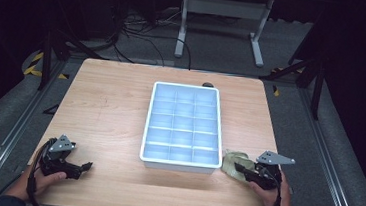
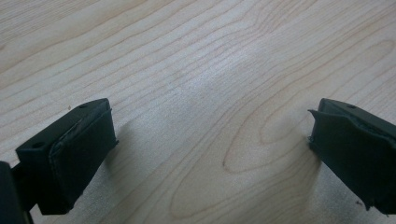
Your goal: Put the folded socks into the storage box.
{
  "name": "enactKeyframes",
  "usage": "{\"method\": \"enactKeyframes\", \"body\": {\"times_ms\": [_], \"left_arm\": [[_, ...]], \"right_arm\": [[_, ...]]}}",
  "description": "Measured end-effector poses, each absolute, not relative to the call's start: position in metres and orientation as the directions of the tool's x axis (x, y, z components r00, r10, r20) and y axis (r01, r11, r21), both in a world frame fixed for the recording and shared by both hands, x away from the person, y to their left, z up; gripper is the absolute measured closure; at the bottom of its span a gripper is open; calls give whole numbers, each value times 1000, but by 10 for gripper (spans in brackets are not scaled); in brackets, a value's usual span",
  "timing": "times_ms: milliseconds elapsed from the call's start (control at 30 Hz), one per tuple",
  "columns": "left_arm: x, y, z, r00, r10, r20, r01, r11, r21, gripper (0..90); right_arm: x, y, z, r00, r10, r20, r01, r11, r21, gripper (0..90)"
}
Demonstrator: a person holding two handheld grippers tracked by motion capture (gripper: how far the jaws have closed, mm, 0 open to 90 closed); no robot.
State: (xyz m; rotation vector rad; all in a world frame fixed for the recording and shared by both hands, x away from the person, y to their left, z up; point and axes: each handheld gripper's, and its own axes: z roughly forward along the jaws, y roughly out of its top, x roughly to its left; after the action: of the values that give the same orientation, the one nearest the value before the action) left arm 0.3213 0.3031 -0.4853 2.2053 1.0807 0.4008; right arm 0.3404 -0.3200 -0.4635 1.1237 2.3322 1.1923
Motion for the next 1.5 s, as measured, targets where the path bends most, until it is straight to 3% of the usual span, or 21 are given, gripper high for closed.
{"method": "enactKeyframes", "body": {"times_ms": [700,1500], "left_arm": [[321,303,-485,615,788,-8,593,-456,664,4],[321,303,-485,615,789,-8,593,-455,664,4]], "right_arm": [[335,-333,-409,-642,766,21,399,311,863,708],[344,-317,-388,-671,742,-12,352,332,875,707]]}}
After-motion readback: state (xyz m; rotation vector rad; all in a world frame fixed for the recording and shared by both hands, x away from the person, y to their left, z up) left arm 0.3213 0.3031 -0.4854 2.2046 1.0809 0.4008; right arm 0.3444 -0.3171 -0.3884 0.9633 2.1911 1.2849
